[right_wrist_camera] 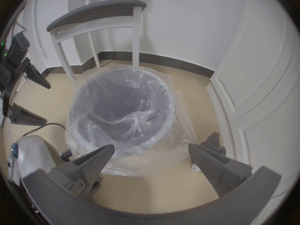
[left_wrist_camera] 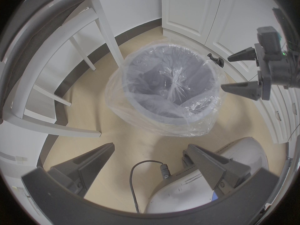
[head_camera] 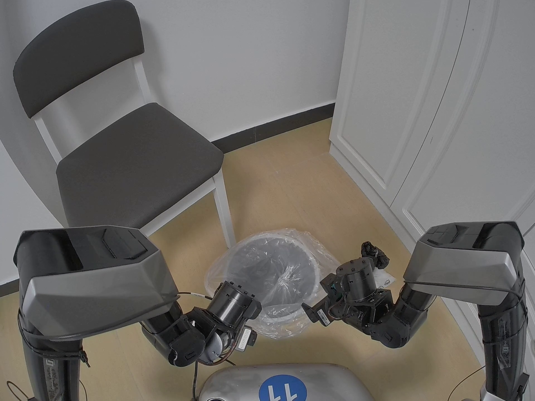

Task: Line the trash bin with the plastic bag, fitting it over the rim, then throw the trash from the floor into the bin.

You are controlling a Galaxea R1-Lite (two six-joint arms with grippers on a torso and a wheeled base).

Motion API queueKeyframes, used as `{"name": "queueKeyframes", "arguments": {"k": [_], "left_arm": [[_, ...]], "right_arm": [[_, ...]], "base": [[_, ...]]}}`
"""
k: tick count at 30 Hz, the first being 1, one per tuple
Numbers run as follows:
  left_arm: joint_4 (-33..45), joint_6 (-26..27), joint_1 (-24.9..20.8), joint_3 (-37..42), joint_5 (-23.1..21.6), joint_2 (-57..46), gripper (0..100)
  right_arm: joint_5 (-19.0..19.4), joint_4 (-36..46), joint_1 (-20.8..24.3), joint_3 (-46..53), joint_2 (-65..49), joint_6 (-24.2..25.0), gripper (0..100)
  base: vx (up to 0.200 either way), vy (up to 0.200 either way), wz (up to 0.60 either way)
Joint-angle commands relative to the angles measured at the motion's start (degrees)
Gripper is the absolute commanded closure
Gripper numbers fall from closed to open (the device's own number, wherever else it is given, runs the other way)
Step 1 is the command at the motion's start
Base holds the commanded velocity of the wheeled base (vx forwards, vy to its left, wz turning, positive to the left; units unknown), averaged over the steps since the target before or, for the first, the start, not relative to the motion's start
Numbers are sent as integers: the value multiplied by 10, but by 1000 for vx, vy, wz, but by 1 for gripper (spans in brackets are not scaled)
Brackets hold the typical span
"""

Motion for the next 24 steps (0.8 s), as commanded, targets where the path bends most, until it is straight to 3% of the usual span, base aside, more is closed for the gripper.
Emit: {"name": "queueKeyframes", "arguments": {"k": [1, 14, 20, 24], "left_arm": [[0, -1, 0, 2, 2, -2, 0], [0, -3, 1, 6, 2, -3, 0], [-12, -3, 2, 6, 2, -3, 0], [-27, -2, 3, 6, 2, 1, 0]], "right_arm": [[2, 1, 4, 28, -22, -17, 0], [2, 4, -4, 30, 24, -54, 0], [-1, -3, -16, -26, 72, -46, 0], [-4, -1, -21, -61, 84, -15, 0]], "base": [[0, 0, 0], [0, 0, 0], [0, 0, 0], [0, 0, 0]]}}
